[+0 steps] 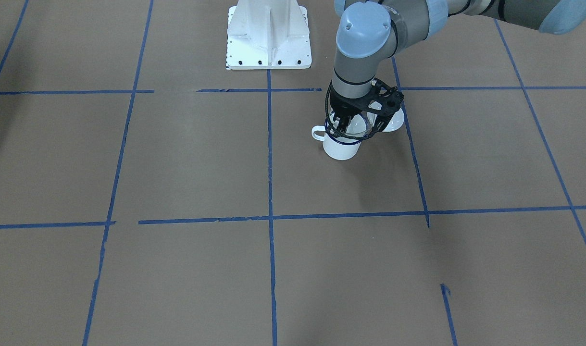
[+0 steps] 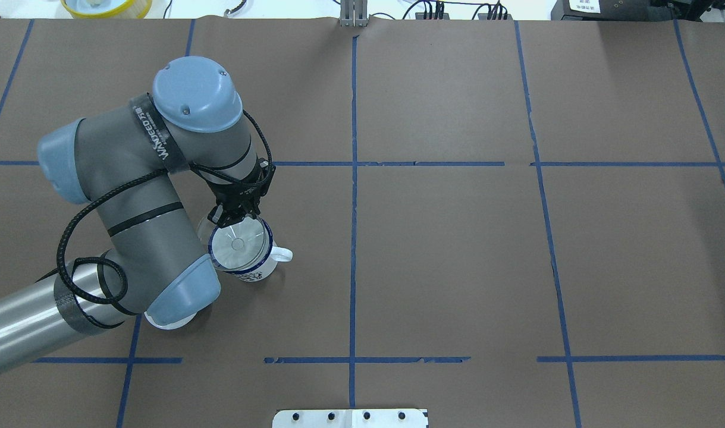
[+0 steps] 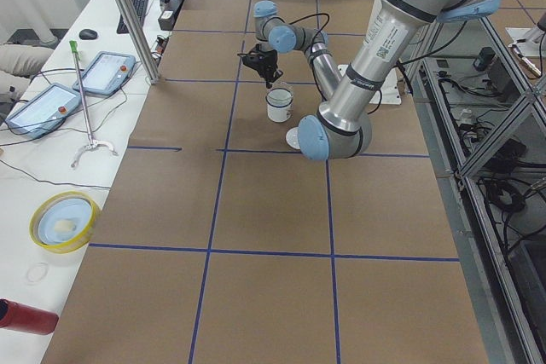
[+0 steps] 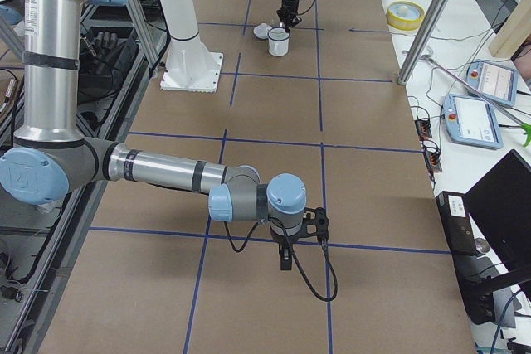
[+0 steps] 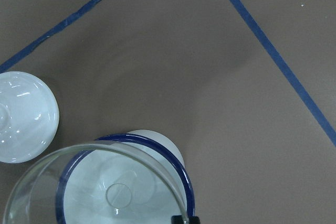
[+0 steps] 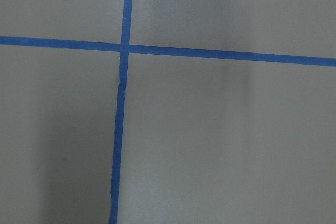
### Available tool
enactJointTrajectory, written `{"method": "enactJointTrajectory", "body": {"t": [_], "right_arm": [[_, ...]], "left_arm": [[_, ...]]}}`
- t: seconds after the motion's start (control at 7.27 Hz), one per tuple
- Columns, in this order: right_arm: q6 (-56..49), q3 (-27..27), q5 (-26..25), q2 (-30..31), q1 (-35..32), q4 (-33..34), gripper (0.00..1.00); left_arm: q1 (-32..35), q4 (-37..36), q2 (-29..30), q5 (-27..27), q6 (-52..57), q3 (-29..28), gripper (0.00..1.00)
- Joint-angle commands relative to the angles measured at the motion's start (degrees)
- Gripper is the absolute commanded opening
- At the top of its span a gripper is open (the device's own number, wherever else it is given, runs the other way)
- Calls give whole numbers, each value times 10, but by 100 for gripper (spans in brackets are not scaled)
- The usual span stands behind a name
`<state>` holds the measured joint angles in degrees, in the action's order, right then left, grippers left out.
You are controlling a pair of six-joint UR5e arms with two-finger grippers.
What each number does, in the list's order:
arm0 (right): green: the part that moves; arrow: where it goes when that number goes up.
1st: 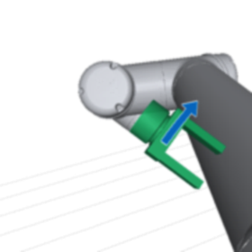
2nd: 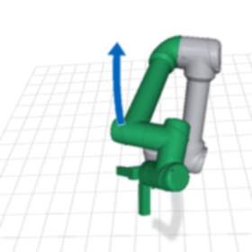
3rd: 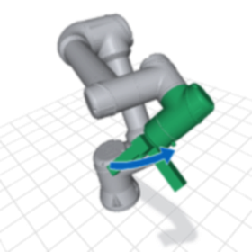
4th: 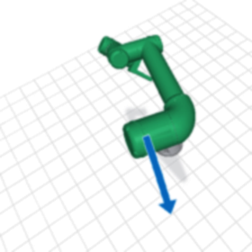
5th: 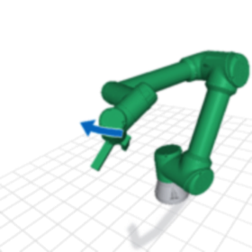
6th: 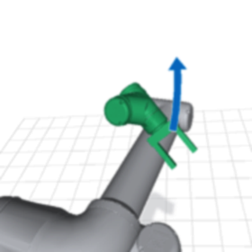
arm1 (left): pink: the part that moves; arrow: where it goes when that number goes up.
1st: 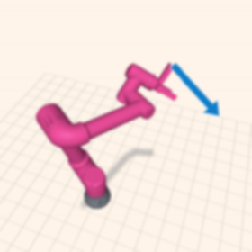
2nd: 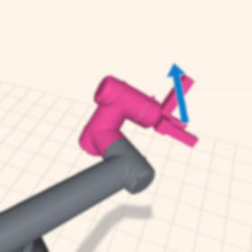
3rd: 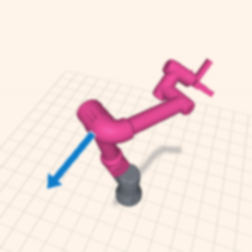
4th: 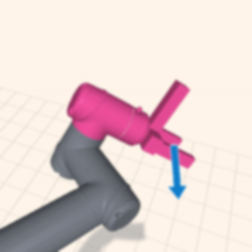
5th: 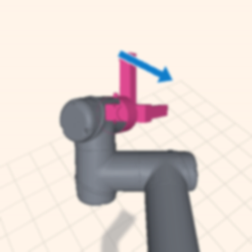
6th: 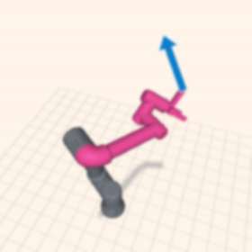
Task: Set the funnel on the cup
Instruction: 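Lower the funnel into the mug mouth and open the left gripper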
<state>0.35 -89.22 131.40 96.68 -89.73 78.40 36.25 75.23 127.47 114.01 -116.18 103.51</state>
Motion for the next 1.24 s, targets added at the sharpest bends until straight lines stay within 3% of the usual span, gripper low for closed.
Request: {"method": "enactJointTrajectory", "body": {"t": [0.0, 0.69, 0.83, 1.1], "right_arm": [[0, -1, 0, 0, 0, 0, 100], [0, -1, 0, 0, 0, 0, 100], [0, 0, 0, 0, 0, 0, 100], [0, 0, 0, 0, 0, 0, 100]], "left_arm": [[-5, 2, -1, 0, 1, -1, 0], [-7, 20, -1, -1, 4, -11, 0], [-7, 20, 1, -1, 4, -16, 7], [-8, 19, 3, -5, 3, -16, 100]]}}
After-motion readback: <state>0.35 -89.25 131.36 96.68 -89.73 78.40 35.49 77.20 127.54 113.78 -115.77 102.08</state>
